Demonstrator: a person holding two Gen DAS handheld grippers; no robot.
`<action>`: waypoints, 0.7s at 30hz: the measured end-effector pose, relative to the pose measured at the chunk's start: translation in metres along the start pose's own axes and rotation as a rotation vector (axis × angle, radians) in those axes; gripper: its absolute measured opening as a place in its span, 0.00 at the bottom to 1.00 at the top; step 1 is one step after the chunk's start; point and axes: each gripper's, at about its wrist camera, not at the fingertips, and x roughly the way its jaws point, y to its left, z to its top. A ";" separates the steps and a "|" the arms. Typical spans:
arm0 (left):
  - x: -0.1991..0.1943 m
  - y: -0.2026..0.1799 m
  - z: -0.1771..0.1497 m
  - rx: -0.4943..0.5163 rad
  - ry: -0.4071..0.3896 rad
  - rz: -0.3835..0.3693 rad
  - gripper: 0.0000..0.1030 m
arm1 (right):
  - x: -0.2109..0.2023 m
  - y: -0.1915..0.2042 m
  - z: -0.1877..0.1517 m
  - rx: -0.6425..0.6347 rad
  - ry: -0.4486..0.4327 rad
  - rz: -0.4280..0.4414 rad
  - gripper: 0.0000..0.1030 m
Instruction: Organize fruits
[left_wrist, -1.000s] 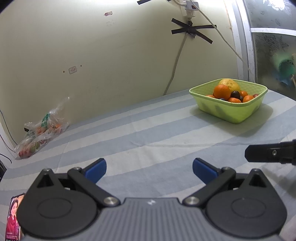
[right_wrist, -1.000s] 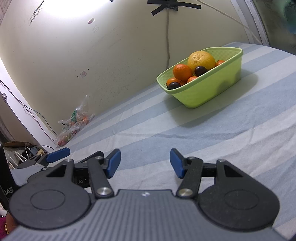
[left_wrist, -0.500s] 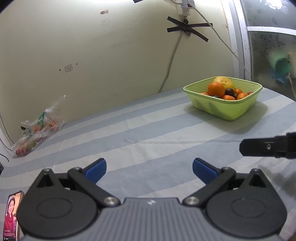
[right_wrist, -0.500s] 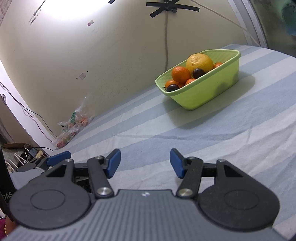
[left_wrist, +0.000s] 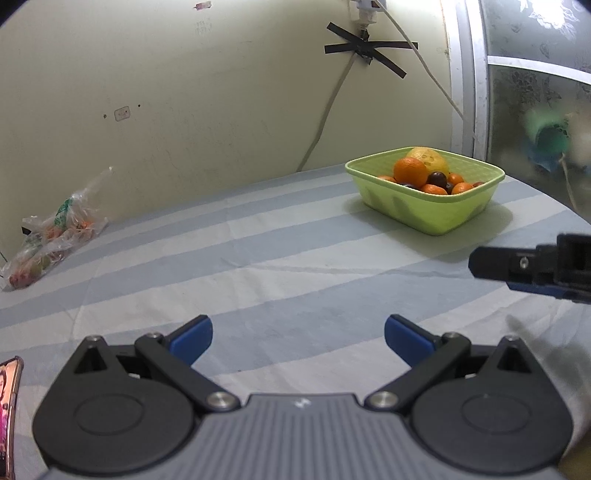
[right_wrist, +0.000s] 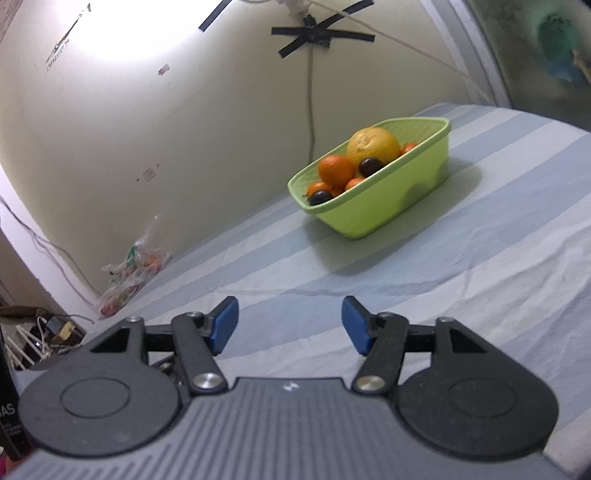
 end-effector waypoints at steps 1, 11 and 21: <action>0.000 0.000 0.000 0.000 0.000 -0.001 1.00 | 0.000 -0.001 0.000 0.003 -0.003 -0.004 0.65; 0.001 0.000 0.000 -0.030 0.022 -0.008 1.00 | -0.002 -0.006 0.001 0.023 -0.033 -0.044 0.73; 0.007 -0.005 -0.002 -0.026 0.084 0.010 1.00 | 0.000 -0.008 0.001 0.019 -0.033 -0.047 0.75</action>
